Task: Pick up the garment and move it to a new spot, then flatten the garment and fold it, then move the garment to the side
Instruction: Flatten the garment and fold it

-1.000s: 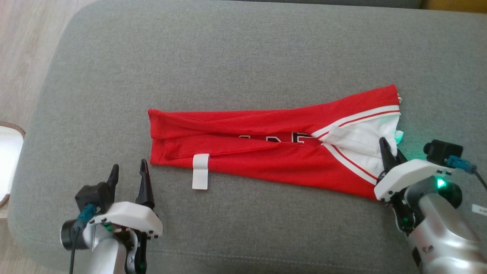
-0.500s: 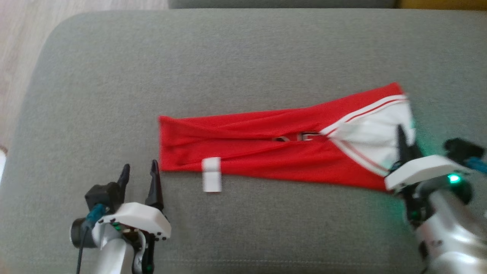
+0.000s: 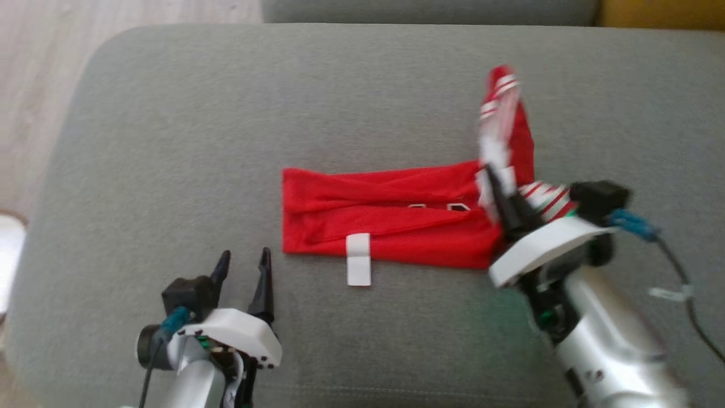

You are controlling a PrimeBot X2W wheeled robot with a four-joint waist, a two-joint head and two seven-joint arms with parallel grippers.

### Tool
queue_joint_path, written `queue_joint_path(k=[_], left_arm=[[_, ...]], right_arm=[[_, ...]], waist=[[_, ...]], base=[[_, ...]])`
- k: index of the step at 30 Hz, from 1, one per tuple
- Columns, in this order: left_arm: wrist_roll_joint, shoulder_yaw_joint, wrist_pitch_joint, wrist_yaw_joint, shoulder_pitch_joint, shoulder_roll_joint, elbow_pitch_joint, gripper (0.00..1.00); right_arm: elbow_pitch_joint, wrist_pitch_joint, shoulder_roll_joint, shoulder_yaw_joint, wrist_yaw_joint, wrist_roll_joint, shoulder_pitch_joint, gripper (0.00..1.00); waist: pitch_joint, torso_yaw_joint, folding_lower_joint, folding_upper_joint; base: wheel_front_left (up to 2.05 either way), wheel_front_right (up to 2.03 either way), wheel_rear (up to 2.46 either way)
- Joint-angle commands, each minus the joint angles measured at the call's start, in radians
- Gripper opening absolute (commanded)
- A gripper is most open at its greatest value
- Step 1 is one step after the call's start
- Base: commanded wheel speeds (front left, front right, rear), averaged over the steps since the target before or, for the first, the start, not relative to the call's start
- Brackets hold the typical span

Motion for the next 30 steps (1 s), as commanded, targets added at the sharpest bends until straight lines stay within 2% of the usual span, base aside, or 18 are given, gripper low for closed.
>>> queue_joint_path(k=[1,6,11,15,16,17,18,23,27,30], left_arm=[[-0.009,0.010,-0.012,0.007,-0.031,0.009,-0.024,1.00],[-0.022,-0.024,-0.012,0.013,-0.024,0.009,-0.023,1.00],[-0.028,-0.059,-0.012,0.013,-0.010,0.009,-0.017,1.00],[-0.035,-0.077,-0.012,0.014,-0.006,0.009,-0.019,1.00],[-0.037,-0.080,-0.012,0.017,-0.006,0.009,-0.020,1.00],[-0.039,-0.082,-0.012,0.019,-0.006,0.009,-0.021,1.00],[-0.040,-0.083,-0.012,0.021,-0.008,0.009,-0.021,1.00],[-0.033,-0.070,-0.012,0.031,-0.016,0.009,-0.033,1.00],[-0.015,-0.045,-0.012,0.041,-0.019,0.009,-0.048,1.00],[0.003,-0.028,-0.012,0.050,-0.019,0.009,-0.061,1.00]], right_arm=[[-0.061,0.023,0.023,0.061,0.007,0.011,-0.005,0.00],[-0.073,0.049,0.055,0.129,0.007,0.010,-0.022,0.00],[-0.016,0.046,0.090,0.172,0.007,0.002,-0.064,0.00],[0.041,0.020,0.104,0.202,0.007,-0.006,-0.104,0.00],[0.055,0.004,0.106,0.203,0.007,-0.005,-0.113,0.33],[0.063,-0.010,0.106,0.207,0.007,0.007,-0.118,0.93],[0.062,-0.026,0.107,0.214,0.007,0.030,-0.121,1.00],[0.104,-0.103,0.107,0.205,0.007,0.034,-0.143,1.00],[0.168,-0.132,0.107,0.084,0.007,-0.045,-0.137,1.00],[0.157,-0.135,0.107,-0.061,0.007,-0.143,-0.112,1.00]], waist=[[0.000,0.053,0.0000,0.0000],[-0.001,0.123,0.0000,0.0000],[-0.001,0.200,0.0000,0.0000],[0.001,0.234,0.0000,0.0000],[0.000,0.238,0.0000,0.0000],[-0.001,0.240,0.0000,0.0000],[-0.002,0.241,0.0000,0.0000],[-0.010,0.204,0.0000,0.0000],[-0.022,0.153,0.0000,0.0000],[-0.028,0.113,0.0000,0.0000]], base=[[0.00,0.00,0.00],[0.00,0.00,0.00],[0.00,0.00,0.00],[0.00,0.00,0.00],[0.00,0.00,0.00],[0.00,0.00,0.00],[0.00,0.00,0.00],[0.00,0.00,0.00],[0.00,0.00,0.00],[0.00,0.00,0.00]])
